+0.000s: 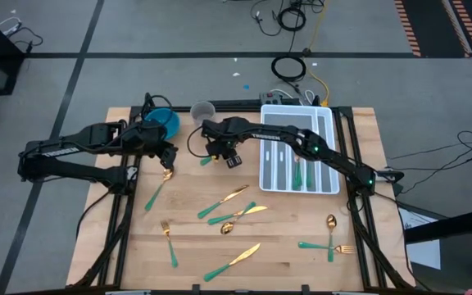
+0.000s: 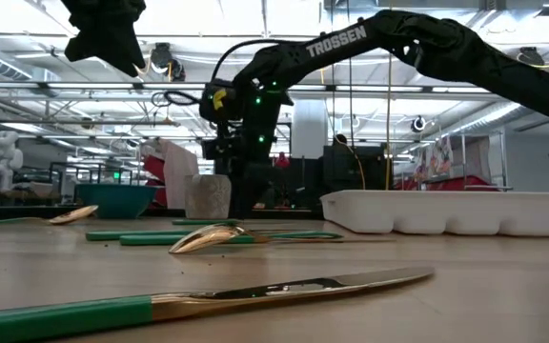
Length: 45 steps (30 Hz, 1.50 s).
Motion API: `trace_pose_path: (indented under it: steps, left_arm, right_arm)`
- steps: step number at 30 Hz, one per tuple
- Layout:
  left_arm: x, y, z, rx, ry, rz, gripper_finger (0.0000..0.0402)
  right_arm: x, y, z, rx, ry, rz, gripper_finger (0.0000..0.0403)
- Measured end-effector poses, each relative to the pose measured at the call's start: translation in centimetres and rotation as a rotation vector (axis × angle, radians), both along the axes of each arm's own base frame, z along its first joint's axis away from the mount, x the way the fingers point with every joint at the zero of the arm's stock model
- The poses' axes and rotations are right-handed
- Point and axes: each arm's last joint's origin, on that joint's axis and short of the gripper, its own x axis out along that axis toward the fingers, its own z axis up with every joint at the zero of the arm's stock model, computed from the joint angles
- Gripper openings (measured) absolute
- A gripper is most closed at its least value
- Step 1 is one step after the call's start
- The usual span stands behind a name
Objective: Sort silverware
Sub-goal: Put the green table knife into the white cutlery tray
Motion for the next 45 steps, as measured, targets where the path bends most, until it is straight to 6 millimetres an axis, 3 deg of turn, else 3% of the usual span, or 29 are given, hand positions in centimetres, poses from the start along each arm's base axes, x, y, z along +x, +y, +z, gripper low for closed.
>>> trace_pose_path:
  steps: [13,23,27,32,45]
  left_arm:
    - [0.0,0.0,0.0,0.009,0.002,0.006,0.0123]
    - [0.0,0.0,0.0,0.012,0.002,0.009,0.0123]
    - [0.0,0.0,0.0,0.012,0.002,0.01,0.0123]
    - [0.0,0.1,0.0,0.014,0.003,0.012,0.0123]
    - [0.0,0.1,0.0,0.02,0.006,0.006,0.0123]
  right_arm:
    - [0.1,-0.5,-1.3,0.044,-0.003,-0.031,0.0135]
    - [0.0,-0.6,-1.6,0.05,0.012,-0.059,0.0075]
    - [-0.1,-0.3,-1.6,0.033,0.033,-0.054,0.0017]
    - [-0.2,0.0,-1.6,0.033,0.055,-0.061,0.0005]
    - [-0.7,1.1,0.9,0.02,0.071,-0.112,0.0002]
